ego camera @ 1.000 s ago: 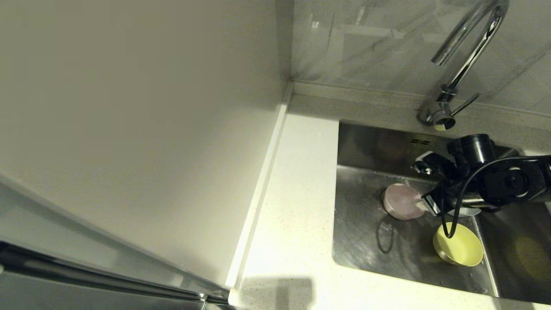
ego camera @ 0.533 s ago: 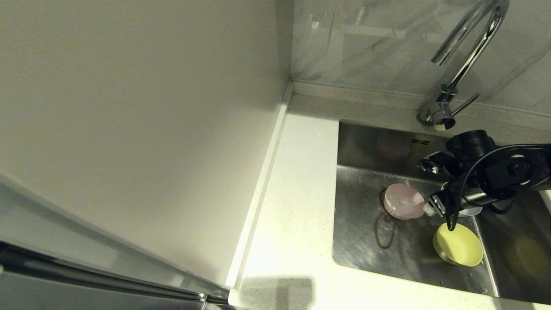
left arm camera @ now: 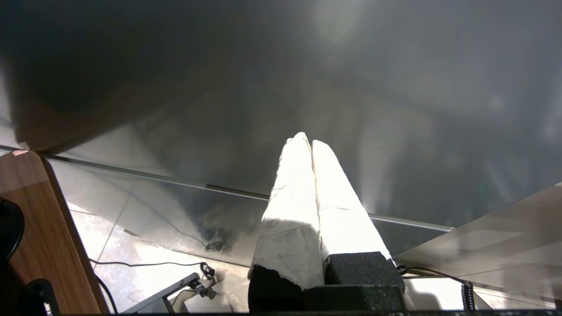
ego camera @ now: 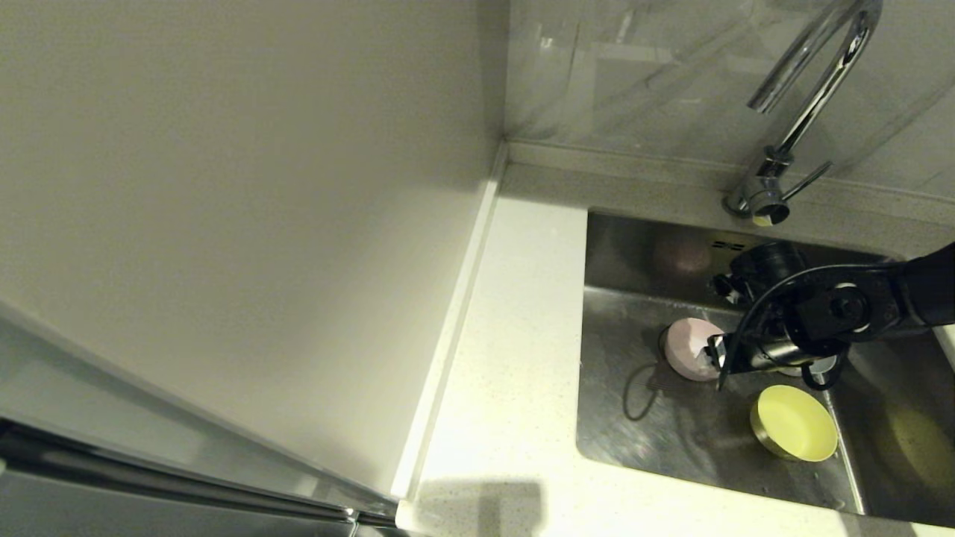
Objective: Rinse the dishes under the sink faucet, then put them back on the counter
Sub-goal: Put a bowl back to the table from the sink
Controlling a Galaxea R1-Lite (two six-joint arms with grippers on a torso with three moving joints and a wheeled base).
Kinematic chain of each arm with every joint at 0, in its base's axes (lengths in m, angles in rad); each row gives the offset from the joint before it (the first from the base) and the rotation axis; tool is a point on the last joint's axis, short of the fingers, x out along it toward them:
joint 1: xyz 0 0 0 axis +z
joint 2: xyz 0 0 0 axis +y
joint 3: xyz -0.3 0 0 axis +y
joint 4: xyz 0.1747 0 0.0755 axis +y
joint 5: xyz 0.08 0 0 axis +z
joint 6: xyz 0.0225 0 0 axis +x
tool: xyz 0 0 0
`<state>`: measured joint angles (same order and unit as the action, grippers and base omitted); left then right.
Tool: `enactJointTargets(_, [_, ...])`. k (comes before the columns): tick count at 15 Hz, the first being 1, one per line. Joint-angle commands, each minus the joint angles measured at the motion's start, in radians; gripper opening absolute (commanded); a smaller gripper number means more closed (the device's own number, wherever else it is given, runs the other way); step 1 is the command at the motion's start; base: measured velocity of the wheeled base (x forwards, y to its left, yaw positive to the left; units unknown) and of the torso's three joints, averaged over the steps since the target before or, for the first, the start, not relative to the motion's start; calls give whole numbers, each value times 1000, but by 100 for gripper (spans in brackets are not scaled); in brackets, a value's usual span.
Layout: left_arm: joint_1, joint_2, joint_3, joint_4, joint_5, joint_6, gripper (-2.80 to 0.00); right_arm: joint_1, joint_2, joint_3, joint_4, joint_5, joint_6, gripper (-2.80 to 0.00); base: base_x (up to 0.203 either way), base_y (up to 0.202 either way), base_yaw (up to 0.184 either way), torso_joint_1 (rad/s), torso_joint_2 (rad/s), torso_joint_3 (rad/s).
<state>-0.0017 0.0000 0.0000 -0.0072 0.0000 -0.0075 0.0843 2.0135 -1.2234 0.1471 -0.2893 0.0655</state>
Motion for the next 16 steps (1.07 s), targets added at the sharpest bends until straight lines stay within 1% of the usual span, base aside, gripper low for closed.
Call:
enactJointTargets(1, [0,0,3,0,0,0,-280,23,98,-26,-7,-42,110,0,0,0,0,0,0,0])
enactJointTargets(3, [0,0,3,0,0,0,-280,25,156,-96,-55,-83,138,0,0,0,0,0,0,0])
enactJointTargets(4, [0,0,3,0,0,0,-280,25,167,-117,-79,-93,142,0,0,0,0,0,0,0])
enactJointTargets(7, [0,0,3,0,0,0,-280,24,183,-161,-177,-162,142,0,0,0,0,0,0,0])
enactJointTargets(8, [0,0,3,0,0,0,-280,20,183,-162,-197,-166,140,0,0,0,0,0,0,0])
enactJointTargets(12, [0,0,3,0,0,0,-280,23,177,-144,-201,-169,137,0,0,0,0,0,0,0])
enactJointTargets(16, [0,0,3,0,0,0,-280,106,161,-131,-204,-153,135,0,0,0,0,0,0,0])
